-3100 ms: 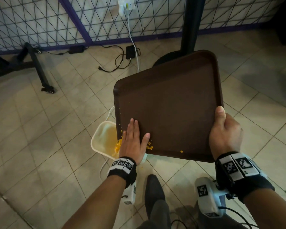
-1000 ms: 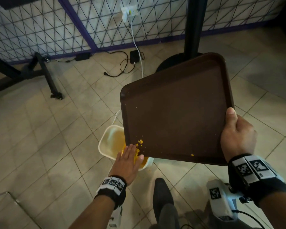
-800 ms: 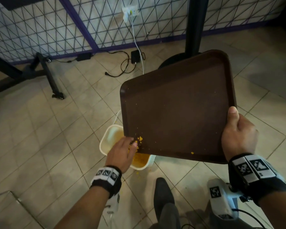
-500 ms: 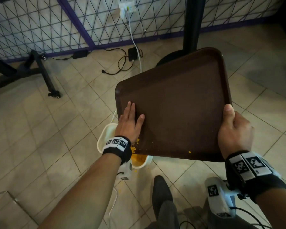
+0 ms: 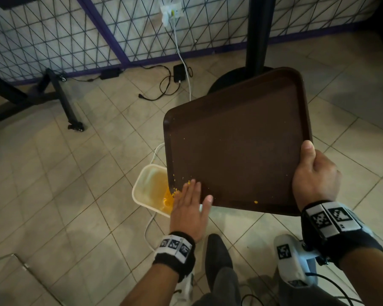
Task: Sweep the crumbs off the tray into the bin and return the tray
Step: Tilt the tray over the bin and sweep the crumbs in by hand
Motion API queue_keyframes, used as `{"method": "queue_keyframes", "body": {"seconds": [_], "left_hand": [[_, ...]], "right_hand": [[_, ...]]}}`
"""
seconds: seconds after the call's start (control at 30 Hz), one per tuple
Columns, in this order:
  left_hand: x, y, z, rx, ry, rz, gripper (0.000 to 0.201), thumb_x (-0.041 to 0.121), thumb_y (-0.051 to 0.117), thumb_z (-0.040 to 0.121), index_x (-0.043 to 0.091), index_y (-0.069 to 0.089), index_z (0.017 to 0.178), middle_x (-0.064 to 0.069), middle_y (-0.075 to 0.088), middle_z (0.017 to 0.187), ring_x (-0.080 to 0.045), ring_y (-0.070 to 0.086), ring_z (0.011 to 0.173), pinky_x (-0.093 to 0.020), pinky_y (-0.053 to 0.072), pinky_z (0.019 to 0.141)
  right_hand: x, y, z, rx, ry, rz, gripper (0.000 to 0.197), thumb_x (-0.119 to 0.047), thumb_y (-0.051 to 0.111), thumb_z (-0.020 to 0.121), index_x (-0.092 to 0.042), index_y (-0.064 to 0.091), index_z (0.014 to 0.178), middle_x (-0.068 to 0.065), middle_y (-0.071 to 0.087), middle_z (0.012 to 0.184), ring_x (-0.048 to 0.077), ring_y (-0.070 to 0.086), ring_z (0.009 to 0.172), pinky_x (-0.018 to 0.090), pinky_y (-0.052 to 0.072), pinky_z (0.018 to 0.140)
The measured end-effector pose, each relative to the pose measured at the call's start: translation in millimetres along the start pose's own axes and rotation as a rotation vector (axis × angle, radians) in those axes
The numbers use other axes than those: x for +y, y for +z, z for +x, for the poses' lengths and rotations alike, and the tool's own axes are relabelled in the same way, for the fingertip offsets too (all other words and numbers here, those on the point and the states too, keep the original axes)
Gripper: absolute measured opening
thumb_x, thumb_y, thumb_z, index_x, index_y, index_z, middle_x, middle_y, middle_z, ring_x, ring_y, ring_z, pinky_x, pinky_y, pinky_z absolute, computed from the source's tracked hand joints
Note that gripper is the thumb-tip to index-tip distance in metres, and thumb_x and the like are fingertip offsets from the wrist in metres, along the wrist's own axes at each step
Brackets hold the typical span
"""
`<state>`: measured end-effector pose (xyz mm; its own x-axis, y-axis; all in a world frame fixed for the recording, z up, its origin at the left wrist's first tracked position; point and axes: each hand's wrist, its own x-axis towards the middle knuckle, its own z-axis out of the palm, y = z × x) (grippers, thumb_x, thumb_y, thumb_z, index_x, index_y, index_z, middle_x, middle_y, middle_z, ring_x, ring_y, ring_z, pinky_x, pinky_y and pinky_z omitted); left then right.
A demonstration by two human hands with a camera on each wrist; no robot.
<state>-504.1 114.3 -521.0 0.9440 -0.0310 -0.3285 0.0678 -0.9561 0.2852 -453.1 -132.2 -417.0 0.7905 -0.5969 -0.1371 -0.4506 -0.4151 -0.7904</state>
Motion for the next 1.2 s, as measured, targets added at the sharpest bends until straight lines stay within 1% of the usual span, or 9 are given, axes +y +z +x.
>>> {"method": "queue_keyframes", "body": {"seconds": [0.13,0.2,0.27,0.53,0.77,0.87,0.97,1.1,1.2], "left_hand": [[62.4,-0.8,-8.9,0.017,0.335,0.011,0.065,0.062,0.006,0.099,0.03,-0.007,0.154,0.01,-0.018,0.161,-0.007,-0.021,0.147,-0.033,-0.014,0.119],[75.1,8.2,-13.4,-0.027,0.501,0.111,0.064,0.06,0.012,0.101,0.029,-0.004,0.155,0.006,-0.016,0.163,-0.011,-0.018,0.148,-0.038,-0.011,0.12],[70.1,17.8,-16.0,-0.072,0.567,0.159,0.063,0.06,0.013,0.101,0.03,0.003,0.155,0.006,-0.01,0.164,-0.014,-0.013,0.15,-0.043,-0.005,0.121],[-32.7,14.4,-6.9,-0.119,0.248,0.229,0.062,0.063,-0.002,0.095,0.038,-0.009,0.151,0.01,-0.019,0.161,-0.011,-0.023,0.147,-0.043,-0.005,0.122],[-99.4,-7.7,9.2,-0.104,0.102,0.261,0.075,0.068,-0.005,0.092,0.031,0.006,0.156,0.014,-0.014,0.16,-0.013,-0.012,0.149,-0.044,0.003,0.122],[-97.8,-16.4,11.6,-0.022,0.119,0.225,0.073,0.065,0.001,0.096,0.027,0.017,0.156,0.013,-0.006,0.16,-0.011,-0.006,0.149,-0.036,-0.002,0.119],[-72.9,-21.8,18.2,0.059,0.141,0.151,0.061,0.057,0.015,0.102,0.027,0.016,0.155,0.012,-0.002,0.161,-0.008,-0.006,0.148,-0.034,0.0,0.119],[-43.1,-8.9,23.6,0.02,0.174,0.126,0.063,0.054,0.017,0.102,0.026,0.004,0.157,0.01,-0.009,0.161,-0.007,-0.011,0.146,-0.034,-0.004,0.12],[-45.5,6.6,17.5,-0.053,0.08,0.137,0.067,0.058,0.009,0.099,0.024,0.0,0.157,0.006,-0.007,0.164,-0.01,-0.011,0.148,-0.038,-0.002,0.122]], "right_hand": [[-2.3,2.8,-1.0,-0.007,0.014,0.016,0.048,-0.046,0.028,0.099,-0.011,0.056,0.083,0.008,0.052,0.077,0.027,0.046,0.073,0.033,0.031,0.066],[-2.5,3.2,-1.4,-0.007,0.01,0.017,0.048,-0.047,0.028,0.099,-0.012,0.056,0.083,0.008,0.053,0.077,0.027,0.047,0.073,0.033,0.031,0.066],[-2.3,2.6,-1.3,-0.01,0.014,0.023,0.047,-0.047,0.028,0.099,-0.012,0.055,0.082,0.007,0.052,0.076,0.027,0.047,0.073,0.033,0.031,0.066],[0.5,-2.0,5.7,-0.03,0.067,0.105,0.049,-0.049,0.029,0.098,-0.012,0.054,0.08,-0.001,0.049,0.067,0.027,0.05,0.074,0.033,0.034,0.067],[-2.3,-4.6,6.1,0.005,0.028,0.101,0.044,-0.05,0.028,0.098,-0.018,0.053,0.082,0.006,0.055,0.077,0.026,0.051,0.075,0.033,0.036,0.068],[-2.8,-5.6,5.3,0.004,0.023,0.084,0.043,-0.048,0.028,0.099,-0.017,0.052,0.081,0.005,0.053,0.076,0.025,0.049,0.074,0.033,0.035,0.067],[-2.3,-4.5,4.9,0.005,0.02,0.07,0.047,-0.048,0.028,0.099,-0.013,0.054,0.081,0.005,0.053,0.074,0.026,0.049,0.073,0.033,0.034,0.065],[-4.2,-3.9,3.5,0.008,0.014,0.059,0.047,-0.048,0.028,0.099,-0.012,0.054,0.081,0.006,0.054,0.075,0.027,0.049,0.073,0.033,0.034,0.065],[-4.8,-5.8,4.7,0.01,0.012,0.05,0.046,-0.049,0.028,0.099,-0.014,0.054,0.083,0.006,0.054,0.077,0.027,0.049,0.074,0.033,0.034,0.066]]}}
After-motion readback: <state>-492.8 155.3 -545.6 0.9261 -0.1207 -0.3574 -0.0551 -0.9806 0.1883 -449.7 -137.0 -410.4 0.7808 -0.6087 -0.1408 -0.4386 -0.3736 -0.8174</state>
